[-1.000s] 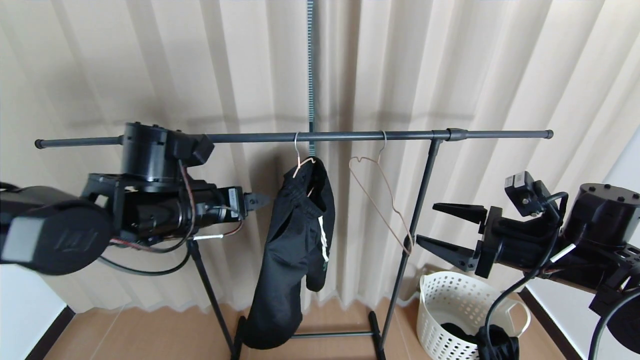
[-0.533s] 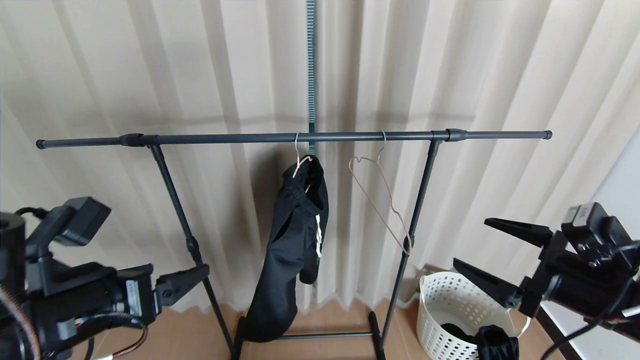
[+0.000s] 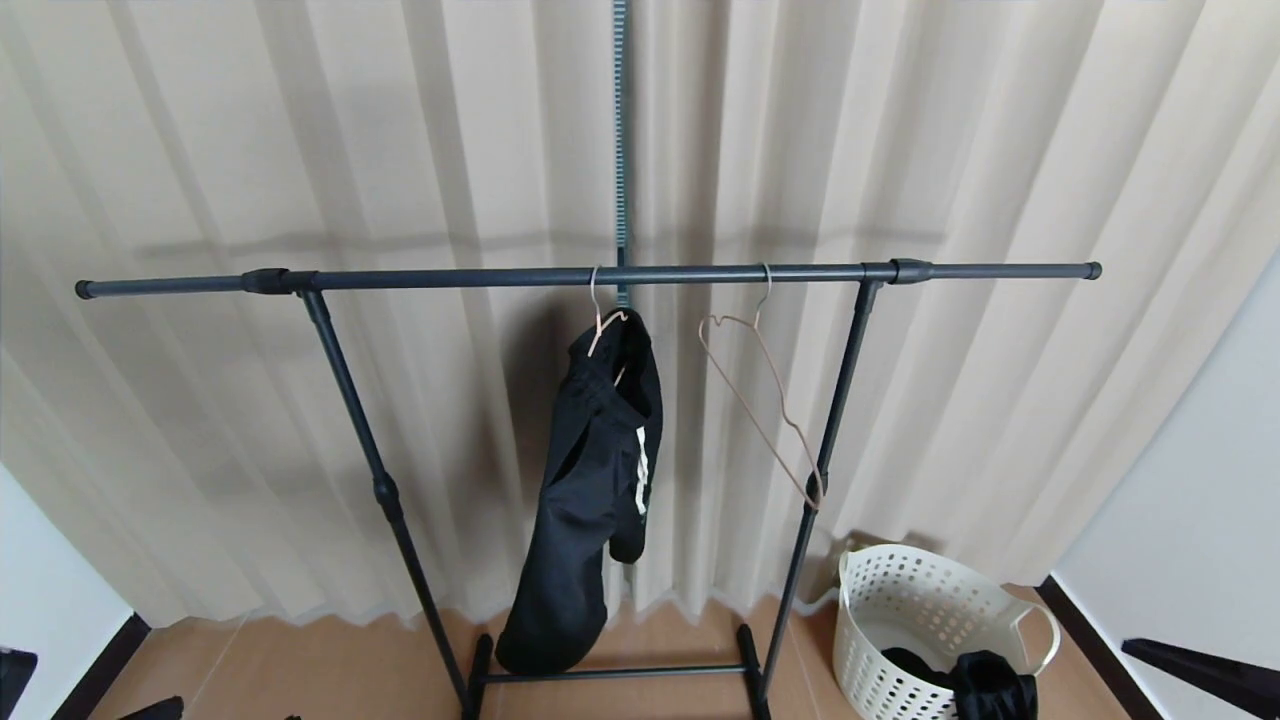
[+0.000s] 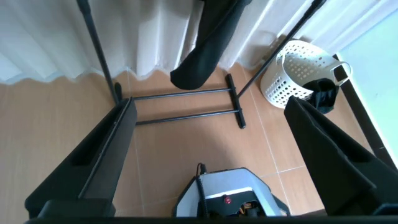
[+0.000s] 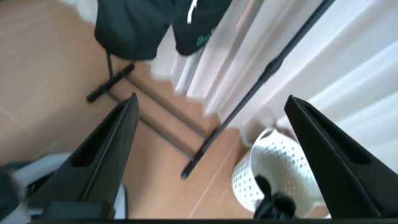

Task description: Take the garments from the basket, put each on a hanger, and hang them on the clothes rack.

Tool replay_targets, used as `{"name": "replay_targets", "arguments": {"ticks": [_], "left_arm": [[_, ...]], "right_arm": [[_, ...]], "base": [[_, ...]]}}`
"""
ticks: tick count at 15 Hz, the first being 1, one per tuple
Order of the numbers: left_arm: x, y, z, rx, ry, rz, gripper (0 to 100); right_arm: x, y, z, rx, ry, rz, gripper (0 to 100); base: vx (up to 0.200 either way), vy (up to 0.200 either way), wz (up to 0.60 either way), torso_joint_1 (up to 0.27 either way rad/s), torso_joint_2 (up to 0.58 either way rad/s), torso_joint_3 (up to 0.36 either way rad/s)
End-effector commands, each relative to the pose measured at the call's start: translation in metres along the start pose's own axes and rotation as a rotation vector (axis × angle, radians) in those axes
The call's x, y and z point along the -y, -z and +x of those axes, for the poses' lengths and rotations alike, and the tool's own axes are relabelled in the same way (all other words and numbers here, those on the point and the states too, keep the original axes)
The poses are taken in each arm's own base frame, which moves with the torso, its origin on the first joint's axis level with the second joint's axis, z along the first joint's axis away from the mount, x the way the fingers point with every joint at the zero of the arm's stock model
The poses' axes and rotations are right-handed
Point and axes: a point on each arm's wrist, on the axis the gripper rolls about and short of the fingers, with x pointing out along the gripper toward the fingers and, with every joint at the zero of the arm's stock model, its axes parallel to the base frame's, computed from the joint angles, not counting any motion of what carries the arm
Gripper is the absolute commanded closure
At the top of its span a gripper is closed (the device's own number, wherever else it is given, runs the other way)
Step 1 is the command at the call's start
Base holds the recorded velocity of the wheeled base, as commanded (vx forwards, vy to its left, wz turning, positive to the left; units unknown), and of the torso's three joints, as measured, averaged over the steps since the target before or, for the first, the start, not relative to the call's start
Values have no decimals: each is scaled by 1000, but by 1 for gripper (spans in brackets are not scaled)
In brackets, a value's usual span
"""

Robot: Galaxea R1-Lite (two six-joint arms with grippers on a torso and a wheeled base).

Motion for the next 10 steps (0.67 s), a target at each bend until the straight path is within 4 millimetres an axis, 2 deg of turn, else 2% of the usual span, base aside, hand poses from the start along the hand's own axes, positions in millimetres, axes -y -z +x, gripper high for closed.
{"name": "replay_targets", "arguments": {"ticks": [1, 5, 10], "left_arm": [[-4, 11, -6, 25, 5, -5, 0], [-8, 21, -6, 10, -48, -2, 0], [-11, 27, -10, 22, -81, 0, 0]], "right_arm": [[-17, 22, -34, 93, 42, -35, 0], [-25, 37, -46, 127, 58, -43, 0], [-28, 40, -51, 176, 103, -24, 0]], "base": [[0, 0, 0, 0, 0, 0], [0, 0, 0, 0, 0, 0], [0, 0, 0, 0, 0, 0]]}}
